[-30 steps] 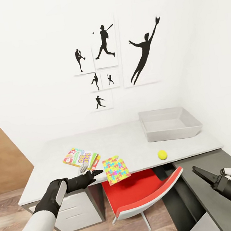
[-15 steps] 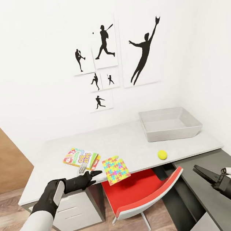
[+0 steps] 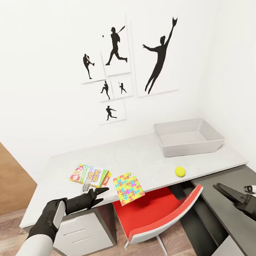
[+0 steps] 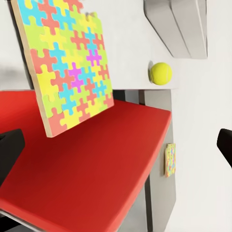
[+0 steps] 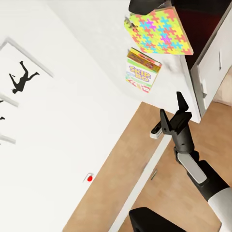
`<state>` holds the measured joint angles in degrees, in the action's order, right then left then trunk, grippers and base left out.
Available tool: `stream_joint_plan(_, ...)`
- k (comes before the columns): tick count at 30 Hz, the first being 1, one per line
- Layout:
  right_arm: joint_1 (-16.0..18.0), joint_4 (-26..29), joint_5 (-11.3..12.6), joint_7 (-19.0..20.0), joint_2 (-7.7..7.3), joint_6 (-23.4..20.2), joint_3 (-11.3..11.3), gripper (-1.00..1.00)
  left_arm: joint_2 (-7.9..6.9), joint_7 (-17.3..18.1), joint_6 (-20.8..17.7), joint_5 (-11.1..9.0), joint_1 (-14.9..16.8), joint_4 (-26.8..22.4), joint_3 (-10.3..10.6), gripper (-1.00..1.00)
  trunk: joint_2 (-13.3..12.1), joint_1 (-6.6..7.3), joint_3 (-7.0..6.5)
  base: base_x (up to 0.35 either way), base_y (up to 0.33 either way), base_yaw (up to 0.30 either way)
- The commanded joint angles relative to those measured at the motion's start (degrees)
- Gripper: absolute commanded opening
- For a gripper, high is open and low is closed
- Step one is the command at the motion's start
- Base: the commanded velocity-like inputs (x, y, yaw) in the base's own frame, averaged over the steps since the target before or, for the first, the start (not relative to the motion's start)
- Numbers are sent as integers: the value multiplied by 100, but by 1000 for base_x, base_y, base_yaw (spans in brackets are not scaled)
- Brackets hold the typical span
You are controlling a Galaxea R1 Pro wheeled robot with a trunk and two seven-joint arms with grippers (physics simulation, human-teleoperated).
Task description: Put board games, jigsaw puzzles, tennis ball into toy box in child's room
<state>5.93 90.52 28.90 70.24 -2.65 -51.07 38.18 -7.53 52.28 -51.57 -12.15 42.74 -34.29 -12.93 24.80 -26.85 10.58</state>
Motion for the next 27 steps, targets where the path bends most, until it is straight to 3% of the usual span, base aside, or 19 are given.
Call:
stream_joint_plan(1,7,0,17,82,-2,-46,2,100,-10,32,-29,8,6,1,-11,100,53,-25,30,0,0,0)
stream_joint_plan(12,35,0,27,270,13,-605,-28,100,-26,53,-37,5,6,1,-10,100,494,-267,227,0,0,0)
stream_joint_plan(21,44,0,22,262,10,-770,-50,100,-84,55,-39,5,6,1,-14,100,855,-465,389,0,0,0)
stream_joint_plan(27,149,0,19,232,114,-812,-139,100,-114,55,-38,1,6,1,-16,100,1096,-596,496,0,0,0)
